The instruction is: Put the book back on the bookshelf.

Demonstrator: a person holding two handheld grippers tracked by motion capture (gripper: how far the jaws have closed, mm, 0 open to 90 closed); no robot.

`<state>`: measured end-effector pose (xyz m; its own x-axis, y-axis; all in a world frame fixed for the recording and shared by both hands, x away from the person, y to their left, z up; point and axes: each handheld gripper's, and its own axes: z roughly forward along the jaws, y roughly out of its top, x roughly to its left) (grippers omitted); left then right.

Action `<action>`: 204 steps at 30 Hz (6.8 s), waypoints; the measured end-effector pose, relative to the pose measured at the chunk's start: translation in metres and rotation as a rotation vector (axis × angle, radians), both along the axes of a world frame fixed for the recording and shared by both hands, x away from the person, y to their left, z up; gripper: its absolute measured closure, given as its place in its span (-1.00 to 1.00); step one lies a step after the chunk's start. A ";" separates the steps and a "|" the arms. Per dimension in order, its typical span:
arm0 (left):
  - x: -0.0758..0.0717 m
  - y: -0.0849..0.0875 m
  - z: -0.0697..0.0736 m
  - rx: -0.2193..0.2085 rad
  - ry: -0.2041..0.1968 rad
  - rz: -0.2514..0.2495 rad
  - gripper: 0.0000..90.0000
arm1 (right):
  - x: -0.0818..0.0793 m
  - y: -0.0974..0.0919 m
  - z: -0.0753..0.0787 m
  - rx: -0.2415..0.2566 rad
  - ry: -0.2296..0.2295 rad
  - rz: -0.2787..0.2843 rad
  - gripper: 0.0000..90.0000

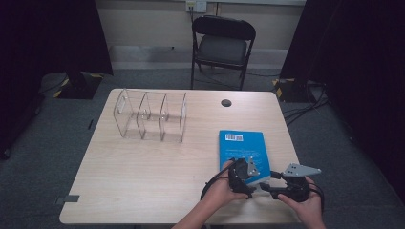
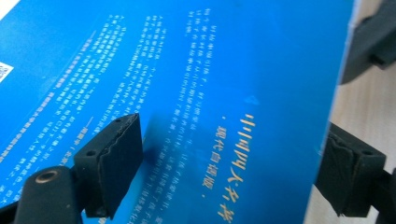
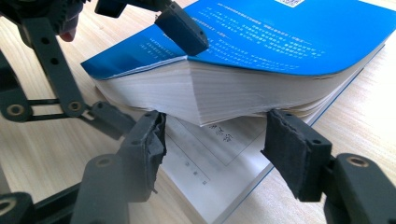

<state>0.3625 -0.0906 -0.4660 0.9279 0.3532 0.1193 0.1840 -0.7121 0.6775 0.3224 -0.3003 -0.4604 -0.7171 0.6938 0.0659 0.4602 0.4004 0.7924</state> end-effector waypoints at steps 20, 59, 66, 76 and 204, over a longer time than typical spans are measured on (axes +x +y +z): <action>-0.001 -0.001 0.001 0.008 -0.057 -0.030 -0.36 | -0.001 -0.003 -0.004 0.045 0.014 -0.018 -0.14; -0.001 -0.014 0.001 0.043 -0.045 0.005 -0.56 | 0.001 -0.002 -0.007 0.019 -0.034 -0.059 -0.08; 0.000 -0.011 0.004 0.050 -0.047 0.000 -0.29 | 0.001 -0.004 -0.008 0.050 -0.026 -0.061 -0.08; 0.001 -0.012 0.016 0.092 -0.006 -0.019 0.14 | -0.004 -0.018 -0.024 0.038 0.038 -0.030 -0.30; 0.017 -0.007 0.091 0.220 0.153 0.039 0.63 | 0.033 0.002 -0.033 0.092 -0.149 -0.080 -0.55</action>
